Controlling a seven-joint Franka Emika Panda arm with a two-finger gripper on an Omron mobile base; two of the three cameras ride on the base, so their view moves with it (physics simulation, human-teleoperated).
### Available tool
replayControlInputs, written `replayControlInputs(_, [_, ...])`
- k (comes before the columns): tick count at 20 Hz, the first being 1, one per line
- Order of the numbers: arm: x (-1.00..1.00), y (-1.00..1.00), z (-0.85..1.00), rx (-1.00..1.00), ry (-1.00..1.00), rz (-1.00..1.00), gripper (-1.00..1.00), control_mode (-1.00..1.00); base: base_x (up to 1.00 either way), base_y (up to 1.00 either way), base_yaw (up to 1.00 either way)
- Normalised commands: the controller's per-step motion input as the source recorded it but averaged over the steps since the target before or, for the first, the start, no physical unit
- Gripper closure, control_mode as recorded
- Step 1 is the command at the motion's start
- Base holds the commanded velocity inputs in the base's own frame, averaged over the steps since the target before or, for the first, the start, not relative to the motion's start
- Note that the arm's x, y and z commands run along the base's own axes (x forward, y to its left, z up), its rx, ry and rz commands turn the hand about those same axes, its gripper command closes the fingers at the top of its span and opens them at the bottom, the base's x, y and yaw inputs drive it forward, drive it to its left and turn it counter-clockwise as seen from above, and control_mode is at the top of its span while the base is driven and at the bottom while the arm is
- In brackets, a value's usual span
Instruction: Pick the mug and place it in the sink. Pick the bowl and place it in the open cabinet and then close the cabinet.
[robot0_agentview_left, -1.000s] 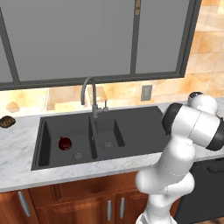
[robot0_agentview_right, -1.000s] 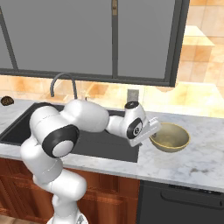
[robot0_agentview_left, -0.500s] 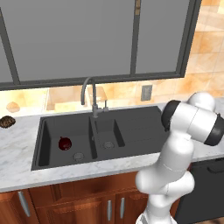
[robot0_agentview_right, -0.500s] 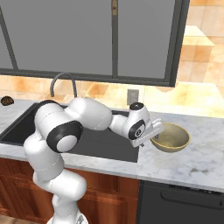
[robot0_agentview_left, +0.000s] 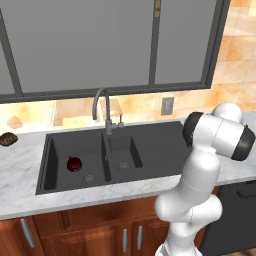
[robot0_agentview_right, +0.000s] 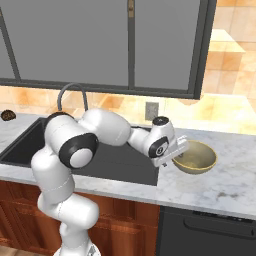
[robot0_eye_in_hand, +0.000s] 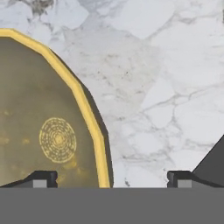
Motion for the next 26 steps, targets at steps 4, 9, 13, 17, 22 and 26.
replayControlInputs(4, [0.04,-0.06,-0.12,0.01,0.0,0.03,-1.0,-1.0,0.0,0.0,0.0])
replayControlInputs(9, [0.02,0.0,-0.32,0.04,0.0,0.02,-1.0,-1.0,0.0,0.0,0.0])
replayControlInputs(13, [0.02,0.0,-0.29,0.01,0.0,0.0,1.0,-1.0,0.0,0.0,0.0])
replayControlInputs(17, [-0.04,0.0,-0.06,0.0,0.0,0.0,1.0,-1.0,0.0,0.0,0.0])
replayControlInputs(22, [-0.14,0.03,0.0,0.0,-0.02,0.0,1.0,-1.0,0.0,0.0,0.0])
replayControlInputs(26, [-0.27,0.34,0.13,0.0,-0.06,0.0,1.0,-1.0,0.0,0.0,0.0])
